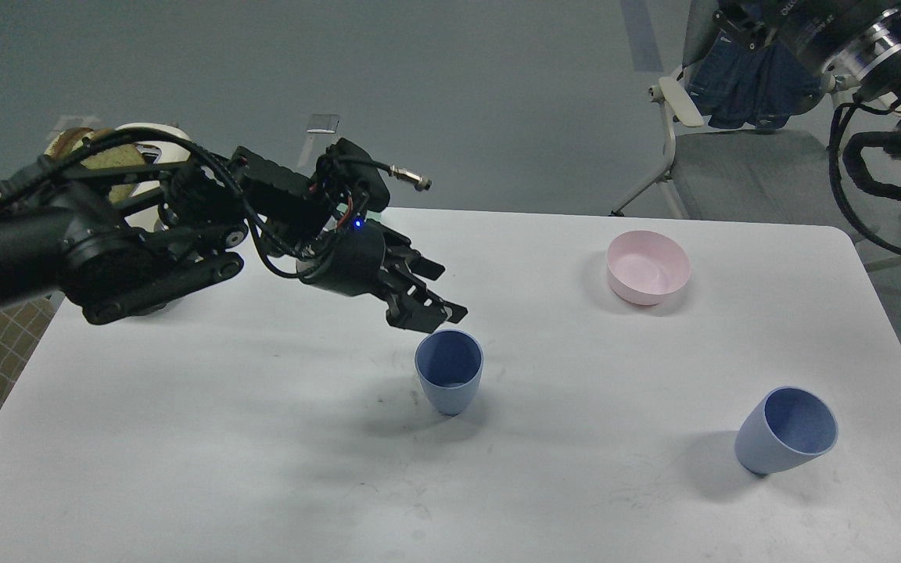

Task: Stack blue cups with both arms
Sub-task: 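Open the left gripper, withdraw it, and move the right gripper to the other blue cup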

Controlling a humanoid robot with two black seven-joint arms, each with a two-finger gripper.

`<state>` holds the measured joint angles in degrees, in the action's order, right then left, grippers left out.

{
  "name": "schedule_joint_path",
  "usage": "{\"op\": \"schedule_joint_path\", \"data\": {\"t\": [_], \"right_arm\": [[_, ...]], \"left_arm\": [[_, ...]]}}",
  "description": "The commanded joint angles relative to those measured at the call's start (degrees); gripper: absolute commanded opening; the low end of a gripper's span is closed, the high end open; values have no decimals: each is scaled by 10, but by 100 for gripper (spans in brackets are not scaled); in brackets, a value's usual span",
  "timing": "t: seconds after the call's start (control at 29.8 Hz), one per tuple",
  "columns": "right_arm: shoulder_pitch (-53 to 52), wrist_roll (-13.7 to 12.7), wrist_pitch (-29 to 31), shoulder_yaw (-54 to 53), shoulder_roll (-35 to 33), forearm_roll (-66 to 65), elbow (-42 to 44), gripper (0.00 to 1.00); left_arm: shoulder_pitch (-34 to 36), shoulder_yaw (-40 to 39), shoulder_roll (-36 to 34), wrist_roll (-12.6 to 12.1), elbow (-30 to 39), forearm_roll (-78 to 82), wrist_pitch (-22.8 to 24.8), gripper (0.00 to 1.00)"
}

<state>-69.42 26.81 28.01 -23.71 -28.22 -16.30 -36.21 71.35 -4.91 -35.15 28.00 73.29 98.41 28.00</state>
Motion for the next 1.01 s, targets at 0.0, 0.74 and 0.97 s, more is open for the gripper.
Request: {"op": "schedule_joint_path", "data": {"t": [0.0,0.74,0.97], "right_arm": [[6,0,0,44,-80,-26,-66,100],[190,4,-101,150,-549,-372,-461,100],[191,4,-149,238,-547,-429,-475,100]], "left_arm": [[20,-23,-39,0,-13,-146,0,89],[-29,-71,-19,0,-191,-707,-1,91],[-31,-70,-9,0,-191,-706,-1,91]]}}
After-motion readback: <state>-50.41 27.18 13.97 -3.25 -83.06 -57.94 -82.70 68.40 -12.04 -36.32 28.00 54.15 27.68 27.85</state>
